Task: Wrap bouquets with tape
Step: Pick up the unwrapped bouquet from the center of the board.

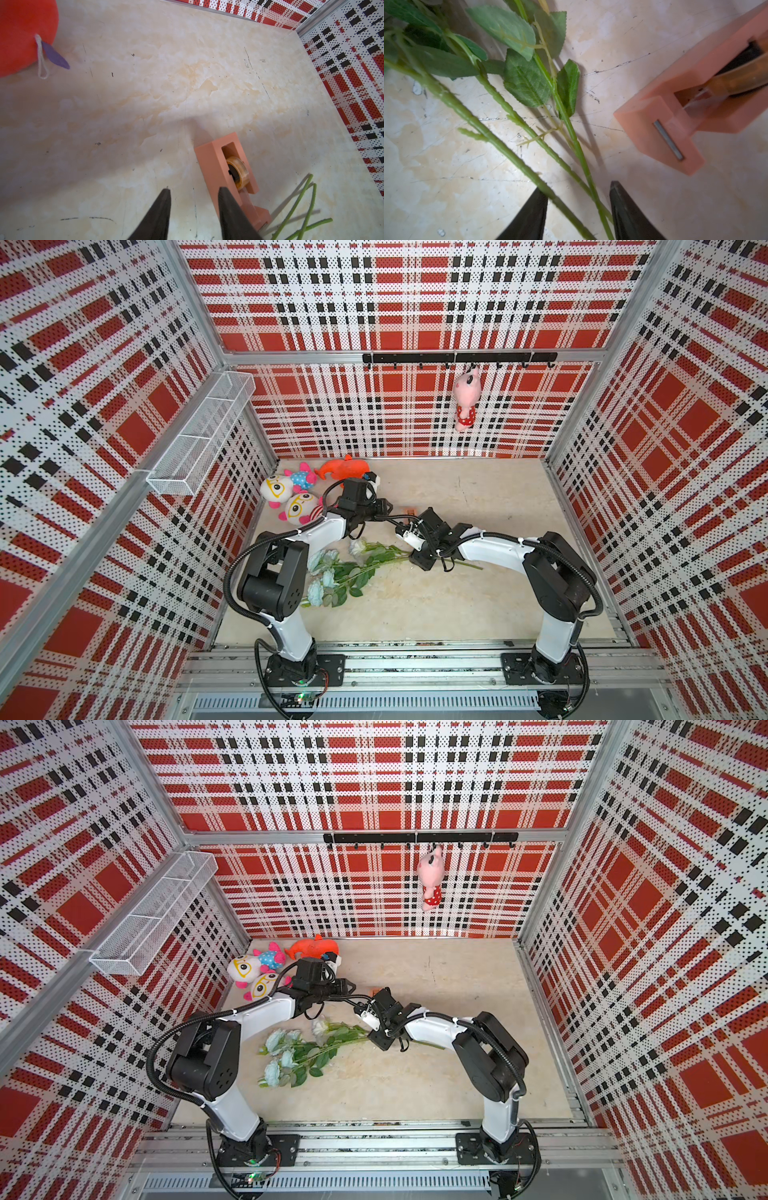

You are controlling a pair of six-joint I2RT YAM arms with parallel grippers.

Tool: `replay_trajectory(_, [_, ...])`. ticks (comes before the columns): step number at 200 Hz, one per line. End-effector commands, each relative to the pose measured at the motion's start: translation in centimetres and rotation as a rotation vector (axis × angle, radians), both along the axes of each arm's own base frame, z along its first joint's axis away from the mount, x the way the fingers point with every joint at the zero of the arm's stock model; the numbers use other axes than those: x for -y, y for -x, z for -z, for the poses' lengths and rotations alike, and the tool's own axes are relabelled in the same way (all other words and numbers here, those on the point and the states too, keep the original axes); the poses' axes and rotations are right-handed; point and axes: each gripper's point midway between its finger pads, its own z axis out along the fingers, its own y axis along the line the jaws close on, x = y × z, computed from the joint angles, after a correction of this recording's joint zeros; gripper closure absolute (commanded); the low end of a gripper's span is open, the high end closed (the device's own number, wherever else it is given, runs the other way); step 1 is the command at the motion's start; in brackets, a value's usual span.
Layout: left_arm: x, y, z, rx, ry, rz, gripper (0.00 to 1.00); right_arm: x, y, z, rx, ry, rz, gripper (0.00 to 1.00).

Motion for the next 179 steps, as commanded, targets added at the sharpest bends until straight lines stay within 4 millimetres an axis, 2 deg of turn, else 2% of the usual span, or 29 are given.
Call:
replay_trajectory(1, [-0.4, 0.3, -0.9, 0.029, -0.014, 0.013, 0.58, 0.1, -0.3, 0.9, -0.003, 0.036, -0.045, 0.48])
replay_trajectory(64, [-0.3, 0.2, -1.2, 0.041, -0.035, 0.037, 0.58, 0.3, -0.6, 2.4, -0.018, 0.074, -0.110, 0.54])
replay_trajectory(113, [-0.2, 0.0, -1.2, 0.039, -0.051, 0.055, 0.58, 0.2, -0.7, 2.9, 0.002, 0.075, -0.165, 0.69])
replay_trajectory(146, [0.0, -0.1, -1.2, 0.034, -0.064, 0.075, 0.59, 0.3, -0.8, 2.4, 0.056, 0.068, -0.200, 0.81])
replay_trajectory(179, [0.1, -0.3, -2.1, 0.050, -0.073, 0.096, 0.63, 0.6, -1.0, 1.7, 0.114, 0.078, -0.229, 0.89])
